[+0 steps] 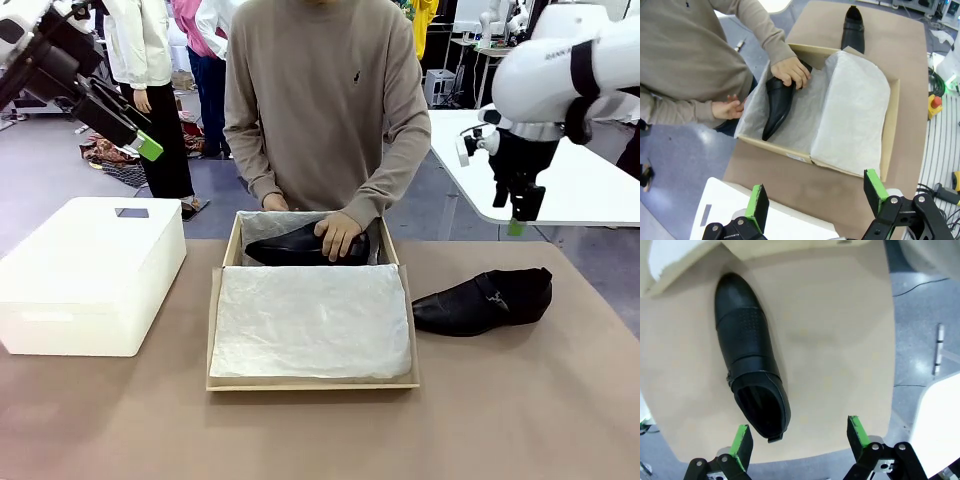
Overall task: Pack the shoes into the box.
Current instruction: Place the other shoe of the Shoes into the Shoes Box.
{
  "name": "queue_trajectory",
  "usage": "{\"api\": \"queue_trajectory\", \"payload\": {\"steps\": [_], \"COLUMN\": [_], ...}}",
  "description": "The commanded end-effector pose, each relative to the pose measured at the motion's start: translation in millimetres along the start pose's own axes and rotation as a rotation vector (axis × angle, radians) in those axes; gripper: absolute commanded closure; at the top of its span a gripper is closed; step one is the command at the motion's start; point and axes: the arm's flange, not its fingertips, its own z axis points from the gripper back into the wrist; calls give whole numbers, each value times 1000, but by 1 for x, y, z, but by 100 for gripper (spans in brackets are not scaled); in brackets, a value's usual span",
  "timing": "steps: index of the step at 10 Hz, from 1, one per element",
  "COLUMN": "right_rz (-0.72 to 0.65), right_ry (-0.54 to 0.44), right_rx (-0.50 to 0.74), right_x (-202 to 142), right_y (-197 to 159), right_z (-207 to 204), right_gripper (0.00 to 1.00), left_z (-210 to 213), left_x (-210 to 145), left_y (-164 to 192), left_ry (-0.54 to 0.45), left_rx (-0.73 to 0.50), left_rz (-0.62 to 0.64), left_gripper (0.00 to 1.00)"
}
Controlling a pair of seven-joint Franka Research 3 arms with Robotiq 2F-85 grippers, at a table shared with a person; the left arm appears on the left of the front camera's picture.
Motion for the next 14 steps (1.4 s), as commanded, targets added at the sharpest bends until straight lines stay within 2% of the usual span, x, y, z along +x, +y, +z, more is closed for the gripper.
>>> {"api": "queue_trajectory", "payload": {"steps": [1, 4, 8, 14], "right_rz": [6, 25, 44, 14], "right_ry": [-56, -70, -79, -44], "right_rx": [-27, -41, -18, 6], "right_x": [-21, -40, -41, -36], "right_y": [11, 10, 8, 7], "right_z": [-15, -43, -69, -68], "right_gripper": [0, 0, 0, 0], "left_z": [1, 1, 1, 1], "left_x": [0, 0, 0, 0], "left_y": [0, 0, 0, 0], "left_ry": [-13, -13, -13, -13], "left_rx": [-9, -9, -9, -9], "left_rz": [5, 5, 5, 5], "left_gripper": [0, 0, 0, 0]}}
